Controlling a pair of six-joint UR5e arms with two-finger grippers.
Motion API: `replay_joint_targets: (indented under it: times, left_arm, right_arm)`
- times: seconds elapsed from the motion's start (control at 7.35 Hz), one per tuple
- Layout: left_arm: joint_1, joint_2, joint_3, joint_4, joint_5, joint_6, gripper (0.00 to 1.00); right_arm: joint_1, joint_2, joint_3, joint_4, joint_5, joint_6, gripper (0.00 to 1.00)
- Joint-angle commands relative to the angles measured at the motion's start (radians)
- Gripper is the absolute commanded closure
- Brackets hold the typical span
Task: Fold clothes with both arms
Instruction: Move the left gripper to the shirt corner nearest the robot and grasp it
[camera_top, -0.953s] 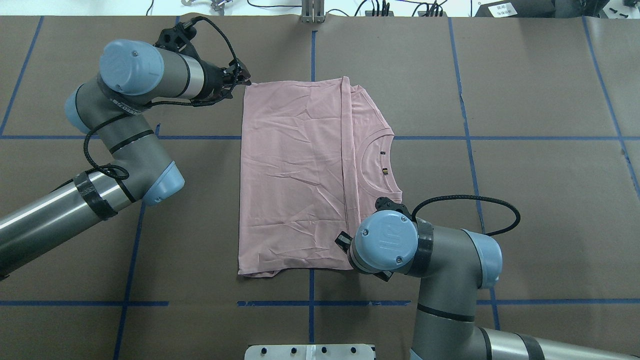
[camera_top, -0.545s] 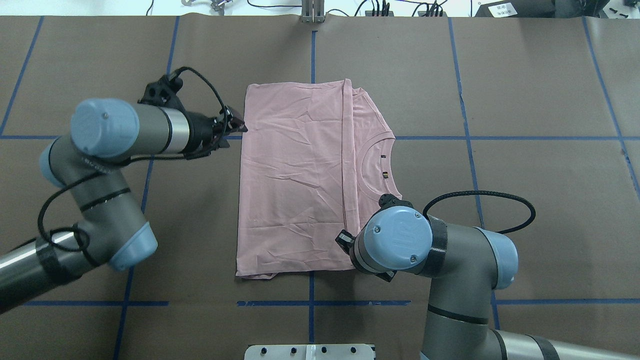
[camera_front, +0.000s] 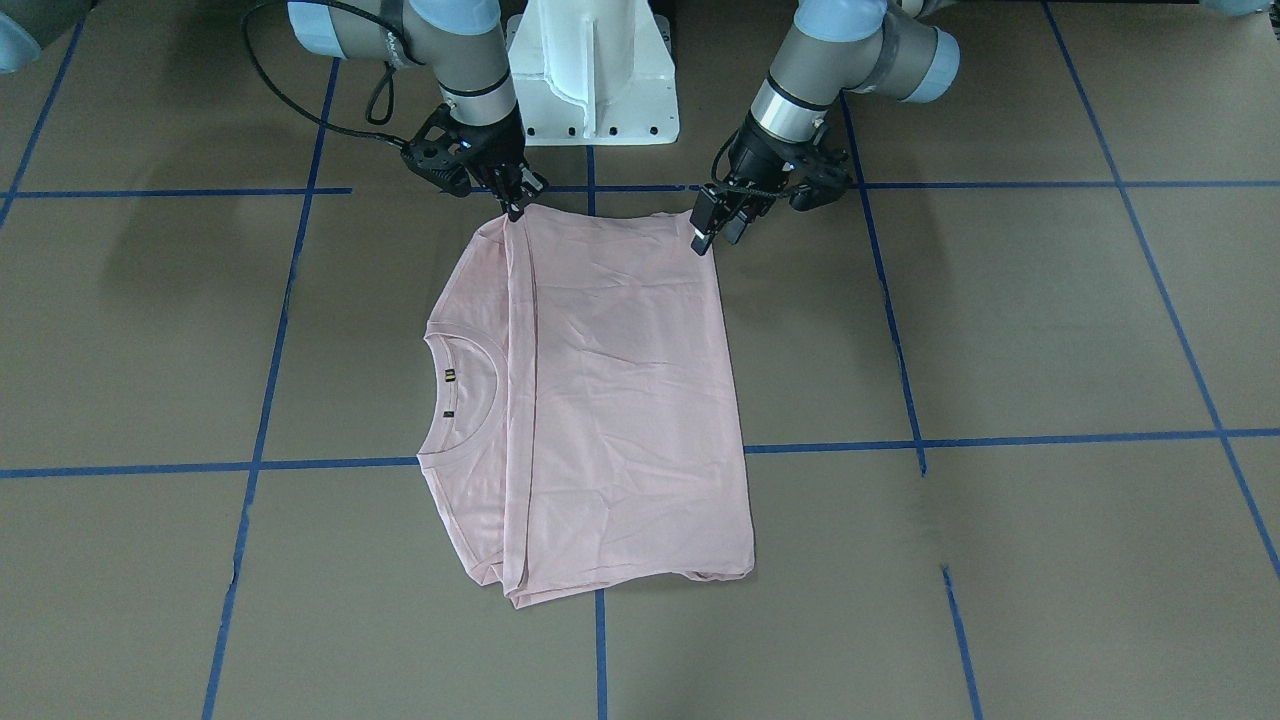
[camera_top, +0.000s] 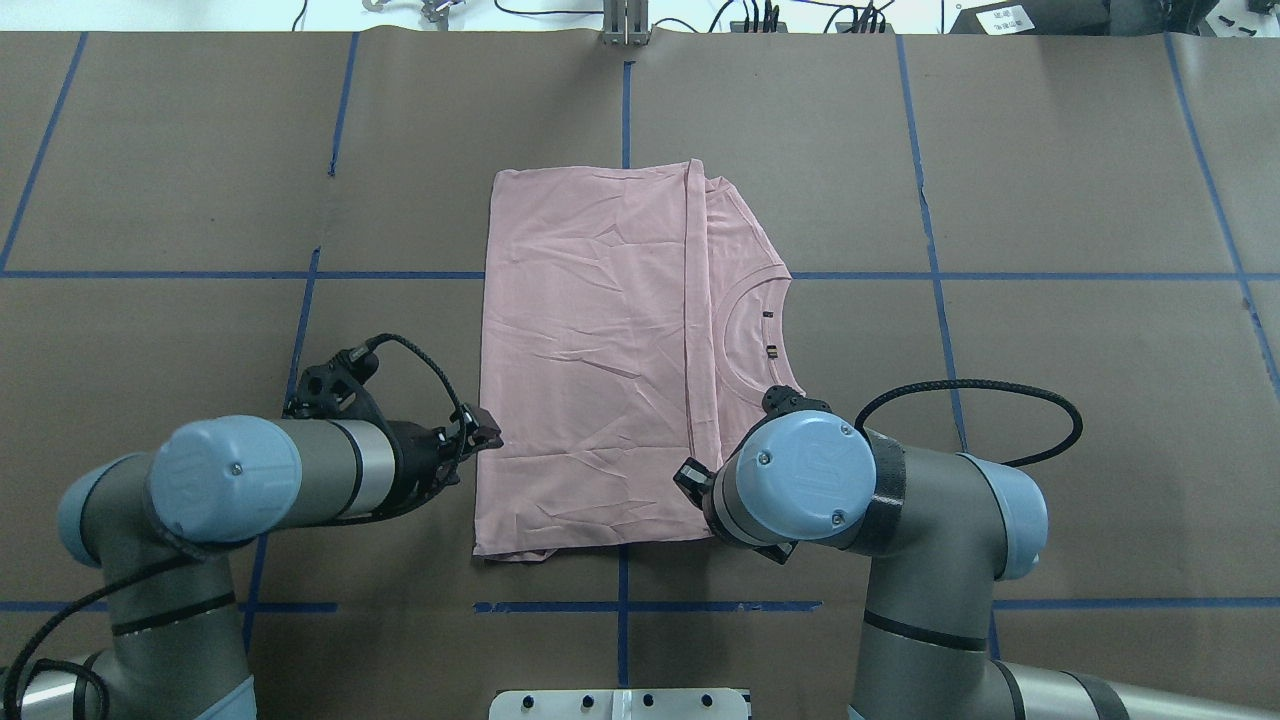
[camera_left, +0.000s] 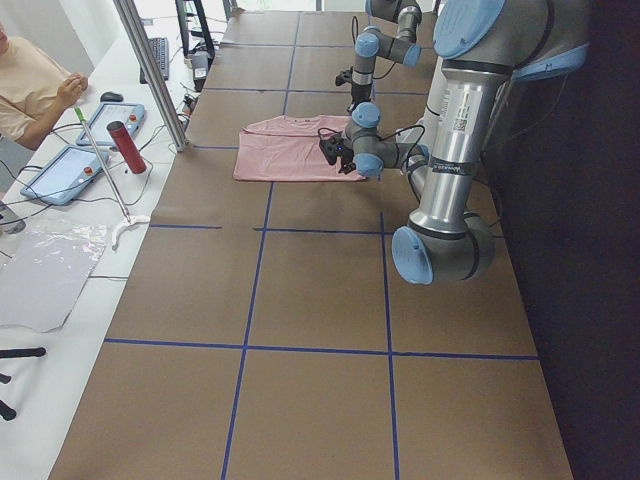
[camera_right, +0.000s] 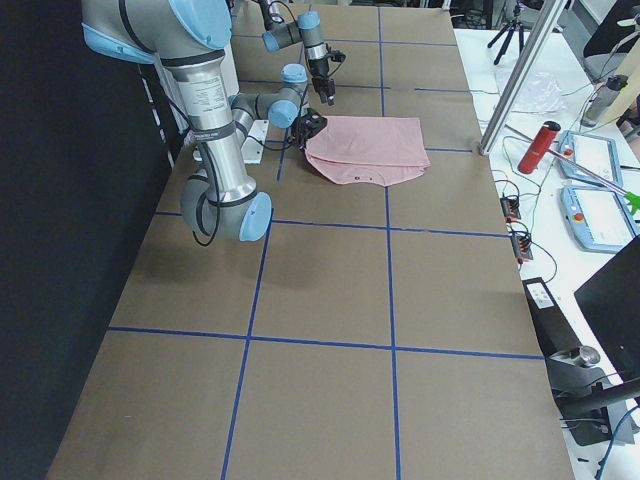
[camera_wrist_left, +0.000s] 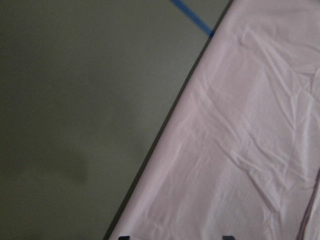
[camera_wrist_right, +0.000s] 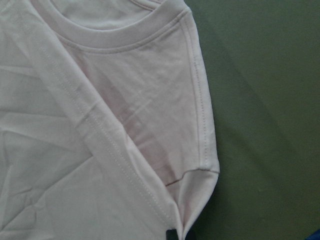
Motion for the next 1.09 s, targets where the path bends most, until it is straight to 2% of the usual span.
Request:
replay_joint_targets:
  times: [0.0, 0.68, 0.95]
  left_arm:
    - [0.071, 0.005, 0.005, 0.032, 0.039, -0.040, 0.31]
    - [0.095, 0.000, 0.014, 0.034, 0.039, -0.048, 0.33]
    - [0.095, -0.001, 0.014, 0.034, 0.039, -0.048, 0.44]
  right_arm:
    - [0.000, 0.000, 0.002, 0.001, -0.002, 0.000, 1.00]
    - [0.005, 0.000, 0.013, 0.002, 0.000, 0.000, 1.00]
    - [0.003, 0.000, 0.013, 0.002, 0.000, 0.000, 1.00]
